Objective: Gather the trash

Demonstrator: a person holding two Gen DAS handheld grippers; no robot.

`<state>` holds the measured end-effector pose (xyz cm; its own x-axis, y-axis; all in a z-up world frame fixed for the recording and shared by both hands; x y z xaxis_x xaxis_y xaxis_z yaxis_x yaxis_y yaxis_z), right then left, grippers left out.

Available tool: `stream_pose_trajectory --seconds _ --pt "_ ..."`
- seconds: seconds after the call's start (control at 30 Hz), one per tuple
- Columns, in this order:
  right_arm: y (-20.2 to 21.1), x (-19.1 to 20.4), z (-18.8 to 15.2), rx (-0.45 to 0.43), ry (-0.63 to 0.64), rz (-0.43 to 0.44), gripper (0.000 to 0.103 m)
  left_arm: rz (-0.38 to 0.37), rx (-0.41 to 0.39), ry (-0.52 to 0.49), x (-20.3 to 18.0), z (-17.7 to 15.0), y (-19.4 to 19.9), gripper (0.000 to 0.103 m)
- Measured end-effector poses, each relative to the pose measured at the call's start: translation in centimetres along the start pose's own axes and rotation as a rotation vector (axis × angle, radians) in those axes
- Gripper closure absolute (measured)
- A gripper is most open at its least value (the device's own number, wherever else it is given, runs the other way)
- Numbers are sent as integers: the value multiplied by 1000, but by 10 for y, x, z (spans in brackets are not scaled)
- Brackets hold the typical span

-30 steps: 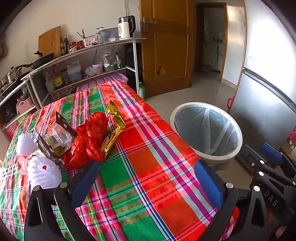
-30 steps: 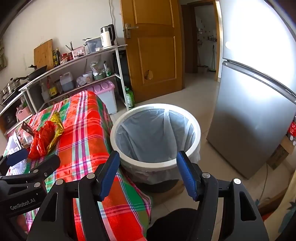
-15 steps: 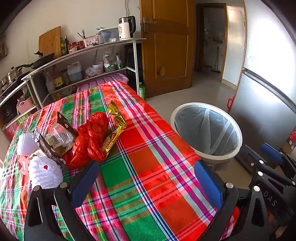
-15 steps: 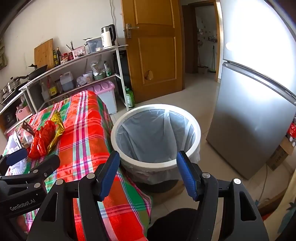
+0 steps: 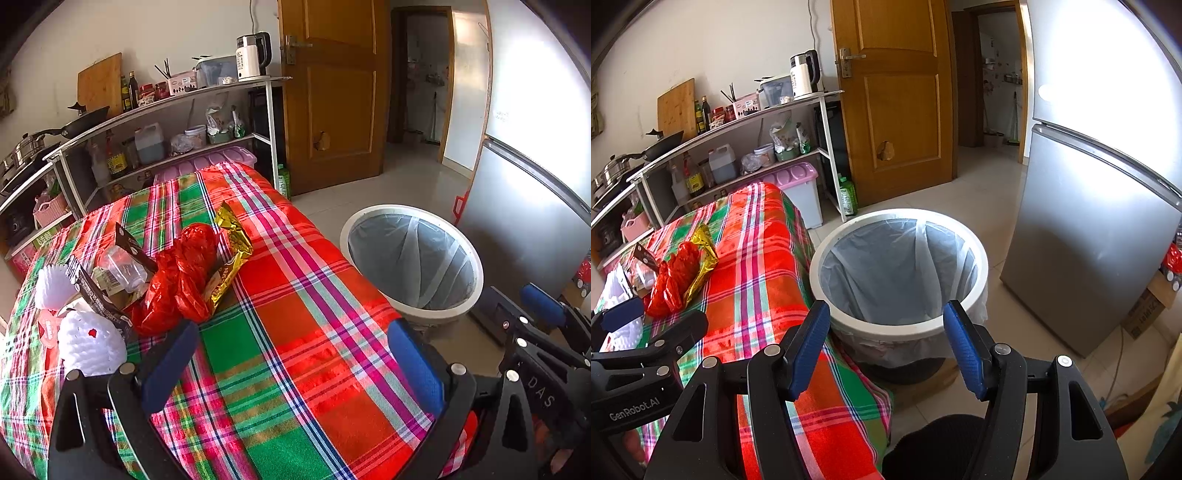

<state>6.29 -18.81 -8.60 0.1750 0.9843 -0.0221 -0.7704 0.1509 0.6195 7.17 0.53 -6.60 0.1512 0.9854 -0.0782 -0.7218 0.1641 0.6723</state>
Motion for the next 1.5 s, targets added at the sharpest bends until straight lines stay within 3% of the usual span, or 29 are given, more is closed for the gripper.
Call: stream_pose_trajectory --seconds 1.5 --pt "0 3 1 -5 8 -2 39 12 -4 6 4 -1 1 0"
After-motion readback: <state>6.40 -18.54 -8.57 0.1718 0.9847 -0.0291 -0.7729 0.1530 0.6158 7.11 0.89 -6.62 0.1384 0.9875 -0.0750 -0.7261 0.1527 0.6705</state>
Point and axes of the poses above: each gripper's, at about its wrist camera, not at the fingertips, and y roughly against the way its jaws point, x to its left, z to its top, the point moved 10 cm from there along -y, roughly the way its jaws point, and after that the axes turned 9 degrees about -z, right-handed, at the moved point
